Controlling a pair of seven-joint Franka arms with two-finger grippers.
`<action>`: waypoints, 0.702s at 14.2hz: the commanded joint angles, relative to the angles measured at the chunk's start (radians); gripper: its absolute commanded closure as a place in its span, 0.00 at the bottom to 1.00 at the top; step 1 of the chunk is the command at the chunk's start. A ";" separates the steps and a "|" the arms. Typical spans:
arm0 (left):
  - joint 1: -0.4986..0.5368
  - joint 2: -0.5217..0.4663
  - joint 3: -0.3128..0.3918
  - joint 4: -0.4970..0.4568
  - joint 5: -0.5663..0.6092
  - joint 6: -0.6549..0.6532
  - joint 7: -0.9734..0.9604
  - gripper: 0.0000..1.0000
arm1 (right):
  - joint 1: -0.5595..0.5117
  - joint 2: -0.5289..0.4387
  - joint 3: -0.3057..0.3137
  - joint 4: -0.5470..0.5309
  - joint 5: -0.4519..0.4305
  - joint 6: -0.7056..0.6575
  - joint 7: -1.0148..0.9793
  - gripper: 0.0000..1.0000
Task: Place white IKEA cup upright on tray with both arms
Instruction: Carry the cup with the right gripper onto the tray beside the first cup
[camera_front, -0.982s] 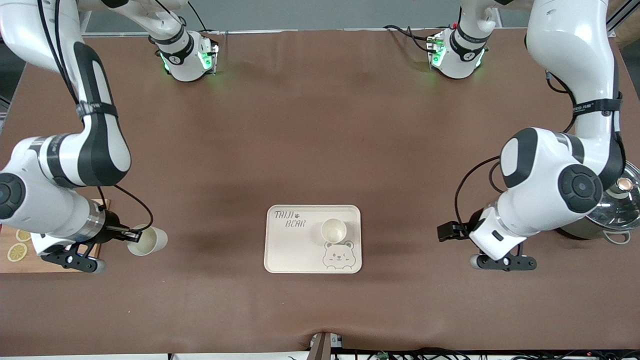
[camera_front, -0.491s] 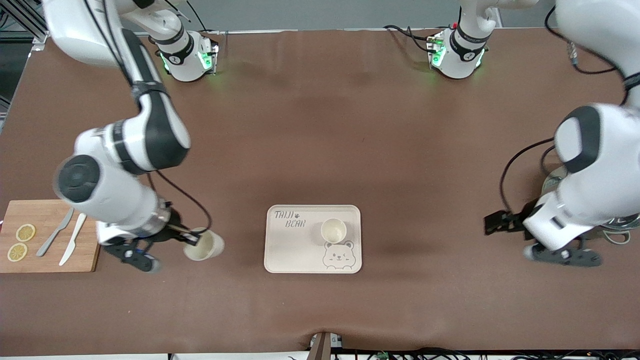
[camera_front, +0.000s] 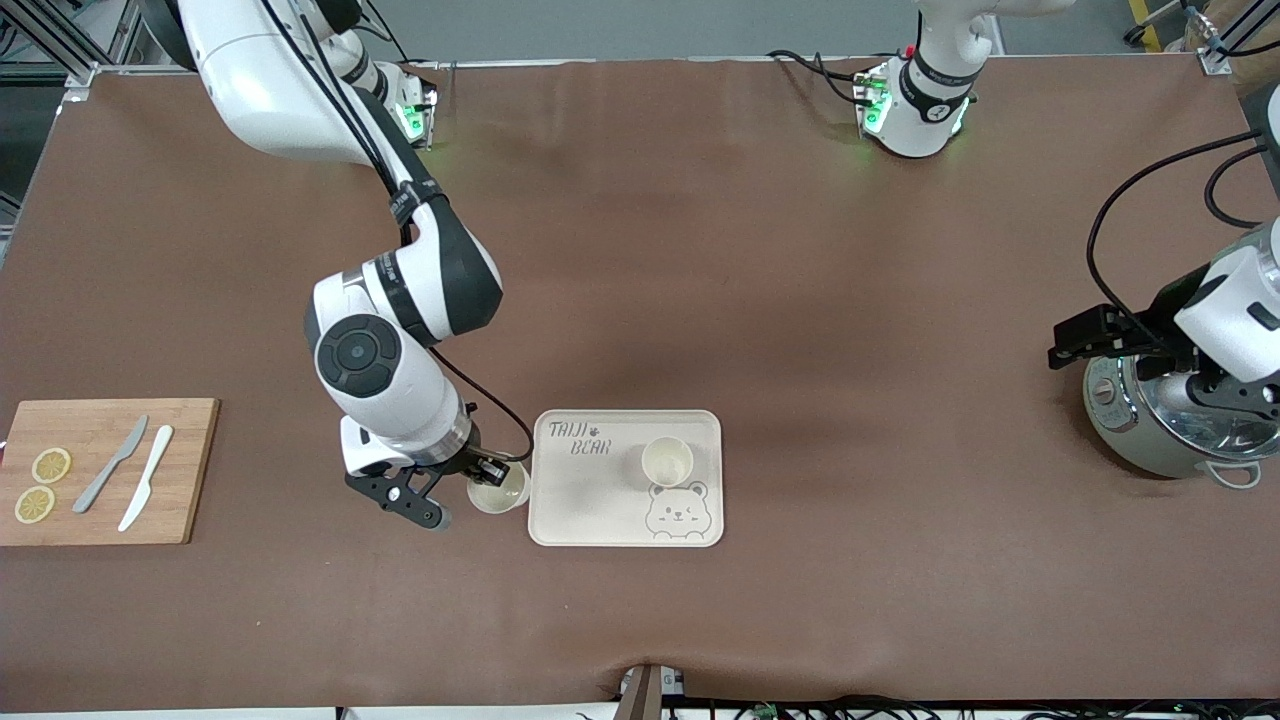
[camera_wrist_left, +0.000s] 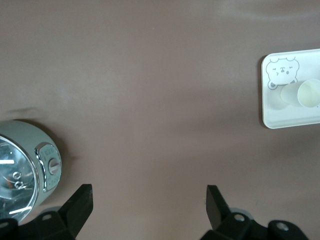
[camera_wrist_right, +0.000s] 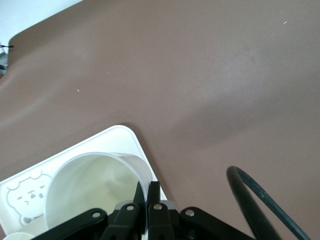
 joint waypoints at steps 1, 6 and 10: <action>0.017 -0.037 -0.022 -0.049 0.010 0.000 0.000 0.00 | 0.021 0.046 -0.009 0.035 -0.021 0.027 0.022 1.00; 0.037 -0.040 -0.092 -0.046 0.060 0.010 -0.003 0.00 | 0.049 0.075 -0.007 0.032 -0.018 0.090 0.063 1.00; 0.031 -0.037 -0.091 -0.041 0.068 0.013 -0.001 0.00 | 0.067 0.104 -0.007 0.031 -0.017 0.114 0.063 1.00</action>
